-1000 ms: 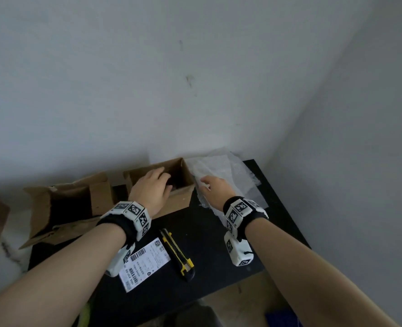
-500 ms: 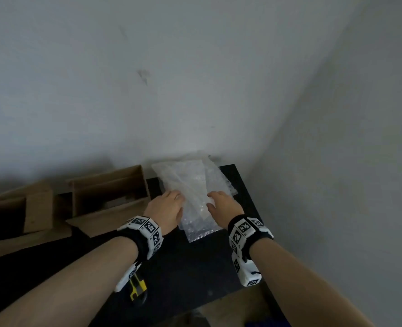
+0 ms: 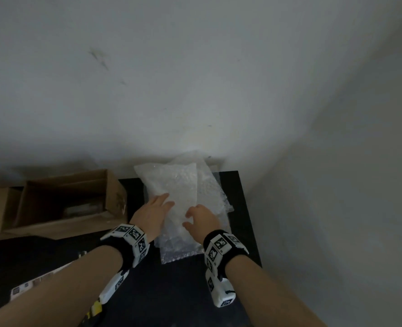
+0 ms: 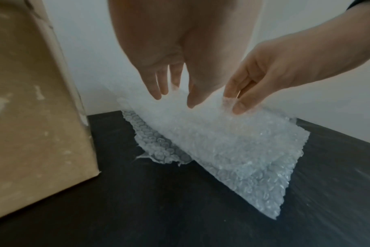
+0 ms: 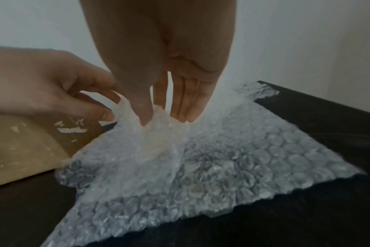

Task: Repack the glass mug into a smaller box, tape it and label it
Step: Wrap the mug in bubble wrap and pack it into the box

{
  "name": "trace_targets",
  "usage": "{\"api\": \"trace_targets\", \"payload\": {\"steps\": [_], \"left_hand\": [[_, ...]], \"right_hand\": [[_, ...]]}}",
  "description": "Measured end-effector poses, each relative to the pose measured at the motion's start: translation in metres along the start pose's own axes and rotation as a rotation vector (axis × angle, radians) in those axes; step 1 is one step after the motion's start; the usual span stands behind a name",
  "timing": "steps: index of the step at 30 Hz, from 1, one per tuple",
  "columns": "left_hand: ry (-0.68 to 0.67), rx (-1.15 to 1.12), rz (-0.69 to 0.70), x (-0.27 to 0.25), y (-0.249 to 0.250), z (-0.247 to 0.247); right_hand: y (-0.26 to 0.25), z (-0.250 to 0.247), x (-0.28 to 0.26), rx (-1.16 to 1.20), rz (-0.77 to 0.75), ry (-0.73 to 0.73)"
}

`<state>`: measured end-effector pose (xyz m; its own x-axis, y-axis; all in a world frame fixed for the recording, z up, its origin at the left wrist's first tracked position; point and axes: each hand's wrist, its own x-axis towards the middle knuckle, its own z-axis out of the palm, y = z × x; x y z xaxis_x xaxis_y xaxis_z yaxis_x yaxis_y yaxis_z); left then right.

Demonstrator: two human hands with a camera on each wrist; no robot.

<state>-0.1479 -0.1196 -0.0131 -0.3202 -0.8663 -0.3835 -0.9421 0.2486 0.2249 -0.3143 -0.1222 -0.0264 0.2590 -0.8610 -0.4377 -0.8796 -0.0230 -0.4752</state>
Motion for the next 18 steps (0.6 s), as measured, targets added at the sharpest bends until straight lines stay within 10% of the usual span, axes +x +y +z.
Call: {"api": "trace_targets", "payload": {"steps": [18], "left_hand": [[0.411, 0.071, 0.092, 0.006, 0.018, -0.074]], "right_hand": [[0.004, -0.077, -0.036, 0.14, -0.035, 0.263]]}}
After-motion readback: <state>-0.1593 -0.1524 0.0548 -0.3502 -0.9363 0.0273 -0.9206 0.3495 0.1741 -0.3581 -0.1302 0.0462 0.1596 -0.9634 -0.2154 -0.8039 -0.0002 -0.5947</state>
